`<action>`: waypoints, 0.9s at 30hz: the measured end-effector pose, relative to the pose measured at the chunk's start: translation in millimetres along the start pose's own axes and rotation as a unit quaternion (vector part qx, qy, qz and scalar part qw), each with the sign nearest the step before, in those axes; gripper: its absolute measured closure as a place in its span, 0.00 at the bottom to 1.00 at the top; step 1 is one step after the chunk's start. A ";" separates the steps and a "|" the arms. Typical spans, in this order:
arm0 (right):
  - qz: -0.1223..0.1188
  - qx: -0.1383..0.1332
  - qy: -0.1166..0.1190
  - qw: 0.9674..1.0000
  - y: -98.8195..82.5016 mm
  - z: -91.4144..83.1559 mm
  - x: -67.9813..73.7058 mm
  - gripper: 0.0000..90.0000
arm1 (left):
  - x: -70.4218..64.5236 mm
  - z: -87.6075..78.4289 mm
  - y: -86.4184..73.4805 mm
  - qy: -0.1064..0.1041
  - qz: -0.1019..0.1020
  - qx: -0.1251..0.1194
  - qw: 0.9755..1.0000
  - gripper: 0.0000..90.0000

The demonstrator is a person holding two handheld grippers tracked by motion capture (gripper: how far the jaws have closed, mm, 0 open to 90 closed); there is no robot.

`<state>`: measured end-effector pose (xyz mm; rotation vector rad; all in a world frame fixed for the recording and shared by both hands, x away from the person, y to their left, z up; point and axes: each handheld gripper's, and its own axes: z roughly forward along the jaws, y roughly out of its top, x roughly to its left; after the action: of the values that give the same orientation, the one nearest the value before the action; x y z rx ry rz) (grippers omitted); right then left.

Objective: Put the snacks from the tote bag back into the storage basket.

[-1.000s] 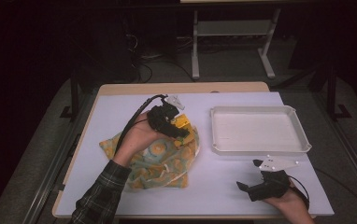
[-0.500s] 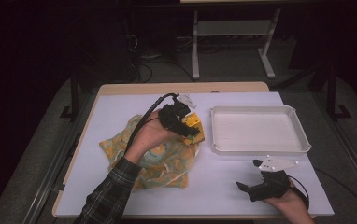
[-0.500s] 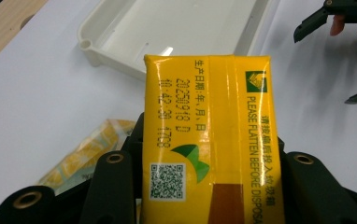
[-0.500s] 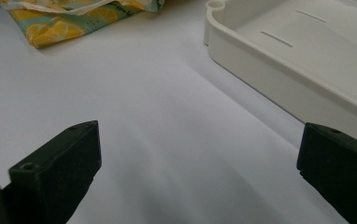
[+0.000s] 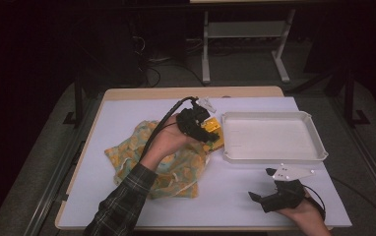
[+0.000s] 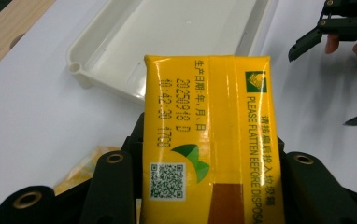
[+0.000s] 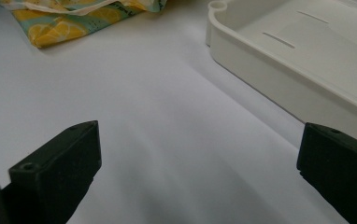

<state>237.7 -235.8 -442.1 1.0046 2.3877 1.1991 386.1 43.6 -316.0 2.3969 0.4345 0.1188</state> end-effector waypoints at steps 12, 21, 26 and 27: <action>-0.001 -0.004 0.002 1.000 0.0 -1.0 -0.3 0.00 | -5.8 19.8 16.1 -0.007 0.003 -0.007 1.000 0.60; 0.001 -0.004 0.003 1.000 0.3 -1.3 0.1 0.00 | -11.3 36.4 28.9 -0.008 0.003 -0.008 1.000 0.60; 0.000 -0.005 0.004 1.000 0.4 -1.2 0.2 0.00 | -15.0 46.8 34.8 -0.008 -0.002 -0.005 1.000 0.60; 0.001 -0.005 0.004 1.000 0.4 -1.2 0.2 0.00 | -15.8 48.4 36.0 -0.007 -0.001 -0.002 1.000 0.60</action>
<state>237.1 -236.2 -441.0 1.0000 2.3862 1.2160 391.0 -17.3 -328.8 2.3917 0.4301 0.1007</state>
